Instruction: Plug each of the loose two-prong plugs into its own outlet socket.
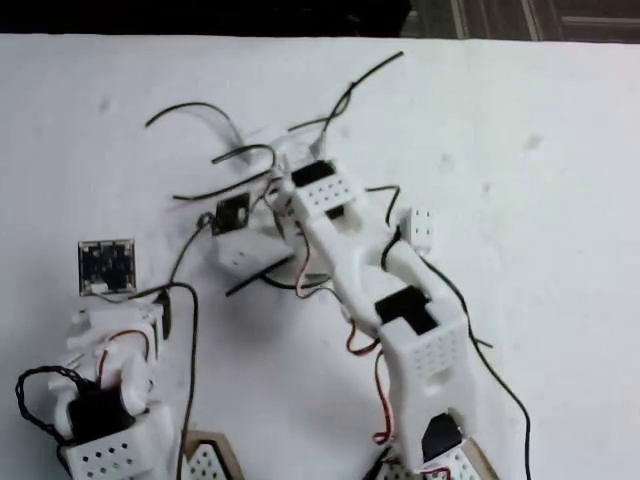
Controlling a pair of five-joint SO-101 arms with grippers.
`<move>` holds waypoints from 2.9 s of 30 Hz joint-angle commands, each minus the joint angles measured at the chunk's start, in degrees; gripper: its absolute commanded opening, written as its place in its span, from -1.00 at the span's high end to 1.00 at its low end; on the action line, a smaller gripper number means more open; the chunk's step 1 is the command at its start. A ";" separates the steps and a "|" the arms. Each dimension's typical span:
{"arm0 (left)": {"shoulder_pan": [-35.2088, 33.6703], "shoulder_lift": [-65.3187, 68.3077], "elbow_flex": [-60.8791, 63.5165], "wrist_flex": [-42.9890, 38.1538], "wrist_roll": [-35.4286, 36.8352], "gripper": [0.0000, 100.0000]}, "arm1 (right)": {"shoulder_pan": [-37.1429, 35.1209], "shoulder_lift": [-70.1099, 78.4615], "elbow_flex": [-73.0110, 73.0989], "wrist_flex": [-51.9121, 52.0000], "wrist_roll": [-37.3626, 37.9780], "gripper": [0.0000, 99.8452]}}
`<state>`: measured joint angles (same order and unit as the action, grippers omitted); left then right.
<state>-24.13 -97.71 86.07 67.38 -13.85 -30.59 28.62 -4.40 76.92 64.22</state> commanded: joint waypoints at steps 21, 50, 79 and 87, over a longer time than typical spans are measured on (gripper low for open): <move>-0.04 -0.48 0.70 -1.32 -2.81 0.53 | -1.36 -16.40 7.65 -8.75 -0.70 0.96; -0.04 -0.48 0.79 -1.32 -2.81 0.53 | -0.40 -9.54 7.65 -11.47 -4.40 0.97; -0.04 -0.48 1.23 -2.37 -2.81 0.53 | -0.84 -35.56 20.22 5.49 -41.76 0.97; -0.04 -0.48 1.23 -2.37 -2.81 0.53 | -3.03 -35.03 32.79 -10.59 -41.76 0.96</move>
<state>-24.04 -97.80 87.56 66.33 -16.31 -31.82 -4.44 27.34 69.27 23.16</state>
